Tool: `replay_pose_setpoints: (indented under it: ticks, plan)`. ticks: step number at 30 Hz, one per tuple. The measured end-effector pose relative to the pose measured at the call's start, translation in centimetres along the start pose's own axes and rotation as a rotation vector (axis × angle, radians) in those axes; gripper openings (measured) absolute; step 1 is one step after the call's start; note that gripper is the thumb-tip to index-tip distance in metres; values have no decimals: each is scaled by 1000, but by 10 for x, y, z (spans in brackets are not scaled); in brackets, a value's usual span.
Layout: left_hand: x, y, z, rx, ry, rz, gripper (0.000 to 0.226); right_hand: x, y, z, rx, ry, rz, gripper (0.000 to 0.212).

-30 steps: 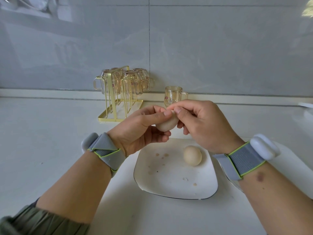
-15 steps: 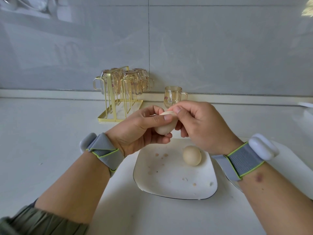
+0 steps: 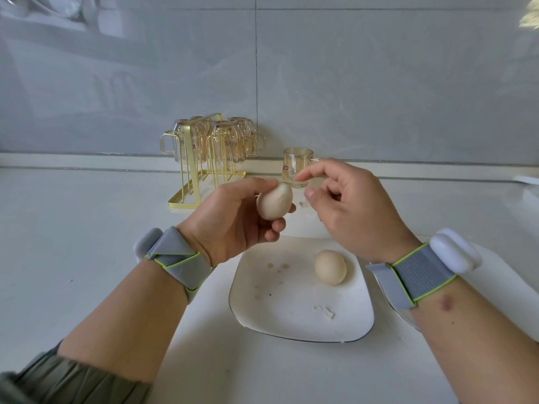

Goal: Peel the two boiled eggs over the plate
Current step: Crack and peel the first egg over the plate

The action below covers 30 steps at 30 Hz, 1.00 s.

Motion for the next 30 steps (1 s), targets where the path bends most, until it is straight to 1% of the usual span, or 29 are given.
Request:
replay_pose_setpoints:
  ticks: [4, 6, 10, 13, 16, 19, 23, 30]
  plan:
    - [0, 2, 0, -29, 16, 27, 29, -3, 1, -1, -5, -56, 117, 16]
    - [-1, 3, -1, -34, 6, 17, 28, -3, 0, -1, -10, -53, 182, 20]
    - [-5, -2, -2, 13, -82, 2, 29, -6, -6, -3, 27, -49, 200, 29]
    - [-9, -6, -2, 39, -149, 1, 32, -9, -10, -6, 54, -44, 124, 35]
    - [-11, -7, -1, 23, -173, -12, 31, -8, -14, -6, 89, 2, 44, 30]
    - [-14, -9, -1, 16, -195, -21, 32, -8, -14, -6, 105, 38, 3, 36]
    - [-14, -9, 0, 20, -207, -36, 35, -8, -12, -6, 103, 59, -24, 31]
    - [-15, -10, 0, 24, -241, -10, 38, -8, -10, -6, 101, 76, -69, 32]
Point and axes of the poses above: each hand's wrist, its own z-axis towards the middle knuckle, its own x-axis out of the back of the hand, y = z × x, the point moved 5 cm from there along z, towards the middle knuckle, and after that the axes turned 8 degrees about -z, right-handed, at the moved point
